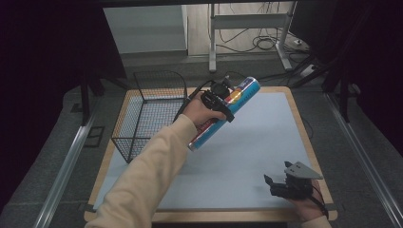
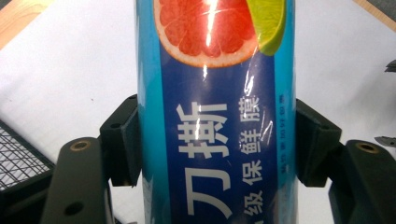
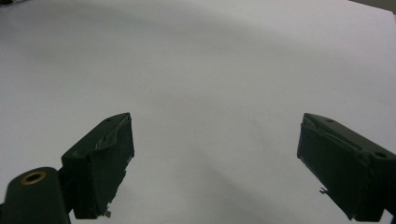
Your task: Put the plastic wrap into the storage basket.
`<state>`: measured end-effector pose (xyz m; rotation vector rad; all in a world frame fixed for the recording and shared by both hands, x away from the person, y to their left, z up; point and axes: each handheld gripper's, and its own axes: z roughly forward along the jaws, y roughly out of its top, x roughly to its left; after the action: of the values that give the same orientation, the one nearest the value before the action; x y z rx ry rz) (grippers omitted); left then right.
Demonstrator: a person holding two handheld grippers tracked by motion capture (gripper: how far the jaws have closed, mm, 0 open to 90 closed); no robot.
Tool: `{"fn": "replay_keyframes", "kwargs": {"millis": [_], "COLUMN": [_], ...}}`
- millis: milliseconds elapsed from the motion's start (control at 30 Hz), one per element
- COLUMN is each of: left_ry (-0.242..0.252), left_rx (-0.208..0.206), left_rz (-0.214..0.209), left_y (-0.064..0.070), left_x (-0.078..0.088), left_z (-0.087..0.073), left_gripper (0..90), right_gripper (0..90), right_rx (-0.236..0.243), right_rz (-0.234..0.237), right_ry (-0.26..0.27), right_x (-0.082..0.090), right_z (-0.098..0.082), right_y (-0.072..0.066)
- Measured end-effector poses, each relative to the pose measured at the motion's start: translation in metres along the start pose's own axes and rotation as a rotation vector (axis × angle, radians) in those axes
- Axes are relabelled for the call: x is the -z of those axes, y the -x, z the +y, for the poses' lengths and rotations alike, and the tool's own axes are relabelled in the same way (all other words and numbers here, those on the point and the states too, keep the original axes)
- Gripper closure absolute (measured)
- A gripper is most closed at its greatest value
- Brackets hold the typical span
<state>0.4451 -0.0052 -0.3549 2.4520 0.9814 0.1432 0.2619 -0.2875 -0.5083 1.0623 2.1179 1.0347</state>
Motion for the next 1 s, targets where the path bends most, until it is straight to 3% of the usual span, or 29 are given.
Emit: {"fn": "replay_keyframes", "kwargs": {"millis": [567, 1000], "left_ry": [0.012, 0.001], "left_rx": [-0.001, 0.006], "left_rz": [0.045, 0.105], "left_y": [-0.012, -0.032], "left_x": [0.017, 0.03], "left_z": [0.009, 0.009], "left_gripper": [31.8, 31.8], "right_gripper": [11.0, 11.1], "right_rx": [-0.005, -0.006], "right_rz": [-0.002, -0.005], "right_ry": [0.003, 0.001], "right_x": [0.001, 0.0], "right_z": [0.0, 0.0], "right_y": [0.001, 0.002]}}
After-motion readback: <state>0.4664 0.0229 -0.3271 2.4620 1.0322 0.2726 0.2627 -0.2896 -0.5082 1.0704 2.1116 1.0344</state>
